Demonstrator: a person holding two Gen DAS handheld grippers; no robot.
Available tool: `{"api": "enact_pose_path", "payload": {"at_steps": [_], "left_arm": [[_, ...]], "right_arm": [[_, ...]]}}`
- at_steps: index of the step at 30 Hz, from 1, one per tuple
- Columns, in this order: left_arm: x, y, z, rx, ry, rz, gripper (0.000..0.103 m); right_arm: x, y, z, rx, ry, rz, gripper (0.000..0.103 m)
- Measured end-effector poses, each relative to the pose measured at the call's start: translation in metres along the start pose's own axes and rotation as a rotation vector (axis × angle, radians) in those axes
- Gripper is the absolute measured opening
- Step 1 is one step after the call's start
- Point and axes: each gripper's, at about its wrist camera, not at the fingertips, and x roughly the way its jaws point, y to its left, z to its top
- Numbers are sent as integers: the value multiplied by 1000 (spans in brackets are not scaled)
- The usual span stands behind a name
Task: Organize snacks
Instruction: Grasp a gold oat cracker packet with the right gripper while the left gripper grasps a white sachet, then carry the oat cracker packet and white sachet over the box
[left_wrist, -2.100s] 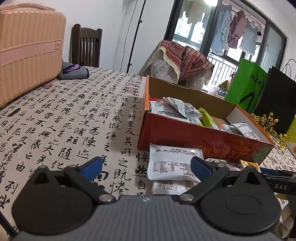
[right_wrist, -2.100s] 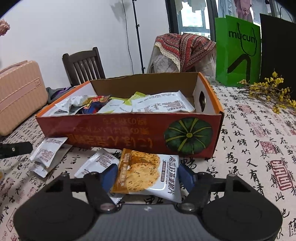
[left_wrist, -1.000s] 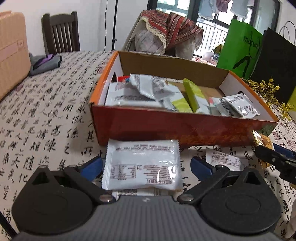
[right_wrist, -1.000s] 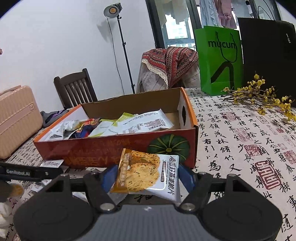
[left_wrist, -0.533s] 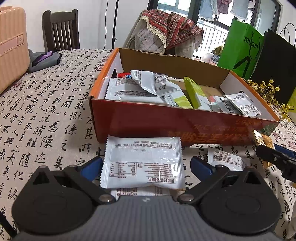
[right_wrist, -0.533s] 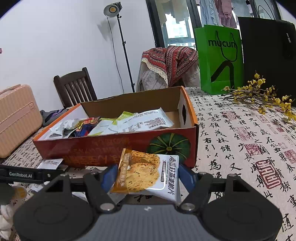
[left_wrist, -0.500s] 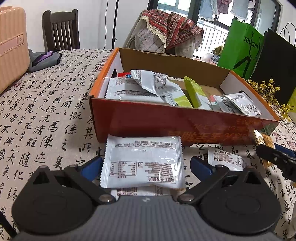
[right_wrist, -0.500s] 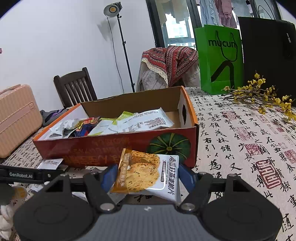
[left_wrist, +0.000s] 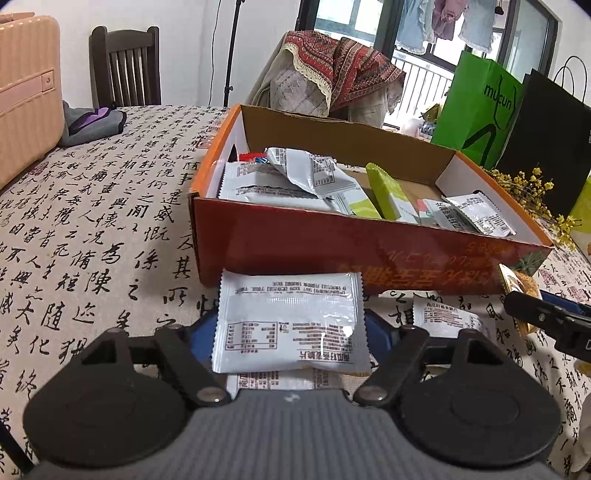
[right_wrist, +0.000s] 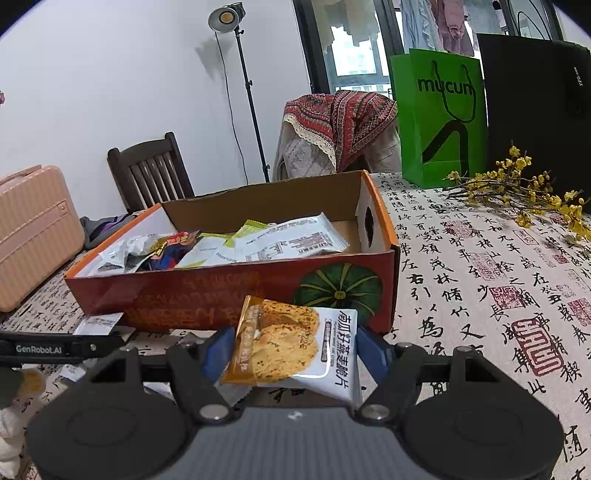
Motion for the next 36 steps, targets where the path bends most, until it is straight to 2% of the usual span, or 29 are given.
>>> {"api": "enact_pose_path", "payload": {"at_steps": [7, 19, 24, 30, 36], "left_arm": [[-5, 2, 0, -13, -20, -11, 72], [-21, -9, -1, 43, -82, 17, 72], [-28, -13, -3, 58, -97, 19, 72], [-44, -20, -4, 63, -125, 13, 72], [-60, -32, -1, 84, -168, 0, 72]], "right_arm": [[1, 0, -1, -4, -3, 1, 72], [3, 1, 0, -9, -1, 6, 72], [1, 4, -1, -20, -2, 36, 72], [-8, 16, 2, -74, -32, 83, 72], [-23, 26, 7, -91, -68, 88, 72]]}}
